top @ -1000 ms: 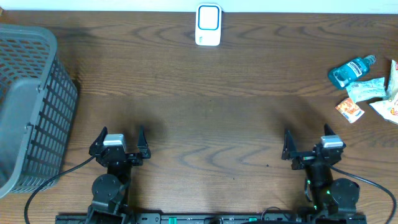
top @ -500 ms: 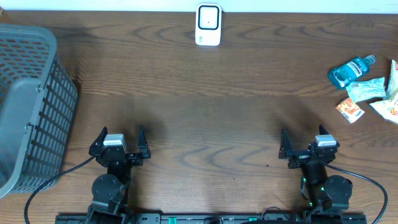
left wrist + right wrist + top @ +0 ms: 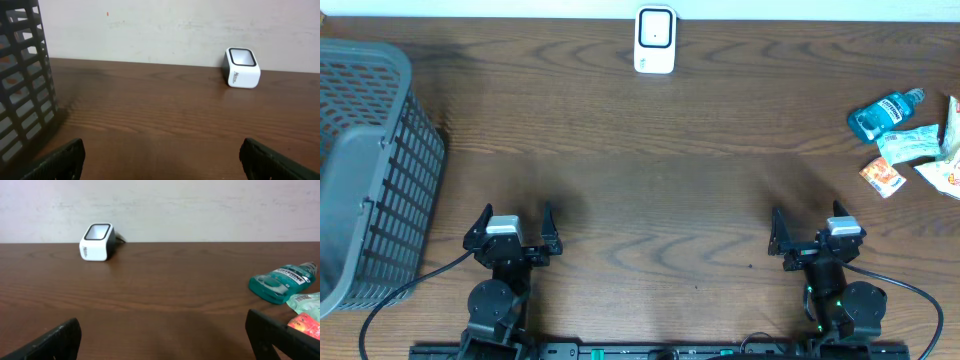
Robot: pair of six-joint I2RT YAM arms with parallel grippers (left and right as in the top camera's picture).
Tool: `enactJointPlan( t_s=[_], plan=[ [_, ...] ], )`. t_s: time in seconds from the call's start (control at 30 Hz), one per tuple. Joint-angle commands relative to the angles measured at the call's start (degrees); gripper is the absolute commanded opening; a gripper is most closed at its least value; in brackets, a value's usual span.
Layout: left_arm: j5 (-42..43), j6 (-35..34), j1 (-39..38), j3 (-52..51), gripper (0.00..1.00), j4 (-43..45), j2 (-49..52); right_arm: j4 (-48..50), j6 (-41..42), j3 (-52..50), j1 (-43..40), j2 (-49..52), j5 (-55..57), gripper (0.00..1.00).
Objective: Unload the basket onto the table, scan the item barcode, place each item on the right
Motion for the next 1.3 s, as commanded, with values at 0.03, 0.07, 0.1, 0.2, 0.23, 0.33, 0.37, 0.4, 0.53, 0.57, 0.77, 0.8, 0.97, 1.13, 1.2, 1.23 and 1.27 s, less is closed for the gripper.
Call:
enactJointPlan(
  t_s=[0.03,0.07,0.1,0.2,0.23,0.33,0.37,0.4,0.53,0.57,0.77,0.8,0.97,1.13,1.2,1.23,1.27],
  plan=[
    [-0.6,0.5,0.0,-1.4,0.98,-1.7,-0.4,0.1,-0.6,-0.4,0.3,-0.4,0.1,0.99],
    [-0.7,1.5,0.7,-1.4,0.98,-1.6,-0.4,0.1,-0.6,-0.4,0.3,-0.4,0.1,0.99],
    [-0.4,1.4,1.5,-1.4,0.98,-1.7,-0.4,0.1,-0.6,-0.4,0.3,-0.4,0.1,0.99],
    [5.5,1.5,6.4,-1.4,0.98,-2.4,-0.9,0.1,-0.6,-0.4,0.3,-0.4,0.1,0.99],
    [7.1,1.5,7.7,-1.4,0.98,-2.6,-1.3,0.1,-0.6,-0.4,0.3,-0.4,0.1,0.99],
    [10.4,1.4,10.5,-1.4,0.97,-2.9,-1.6,0.1,-0.6,-0.4,0.3,-0.4,0.1,0.99],
    [10.4,1.4,10.9,-1.4,0.98,-2.9,-1.6,0.1,-0.6,-0.4,0.3,-0.4,0.1,0.99],
    [10.4,1.5,10.9,-1.4,0.98,-2.9,-1.6,0.1,-0.6,-0.4,0.3,-0.4,0.1,0.99],
    [10.3,1.4,10.9,-1.4,0.98,-2.9,-1.6,0.1,-0.6,-0.4,0.3,-0.4,0.1,0.99],
    [10.3,1.4,10.9,-1.4,0.98,-2.9,-1.6,0.1,-0.6,-0.4,0.3,-0.4,0.1,0.99],
    [10.2,1.4,10.9,-1.4,0.98,-2.8,-1.5,0.1,-0.6,-0.4,0.3,-0.4,0.1,0.99],
    [10.2,1.4,10.9,-1.4,0.98,-2.8,-1.4,0.1,-0.6,-0.4,0.3,-0.4,0.1,0.99],
    [10.2,1.4,10.9,-1.4,0.98,-2.8,-1.4,0.1,-0.6,-0.4,0.3,-0.4,0.1,0.99],
    [10.2,1.4,10.9,-1.4,0.98,-2.8,-1.4,0.1,-0.6,-0.4,0.3,-0.4,0.1,0.99],
    [10.2,1.4,10.9,-1.4,0.98,-2.8,-1.4,0.1,-0.6,-0.4,0.3,-0.4,0.1,0.99],
    [10.2,1.4,10.9,-1.4,0.98,-2.8,-1.4,0.1,-0.6,-0.4,0.3,-0.4,0.1,0.99],
    [10.2,1.4,10.9,-1.4,0.98,-2.8,-1.4,0.1,-0.6,-0.4,0.3,-0.4,0.1,0.99]
  ],
)
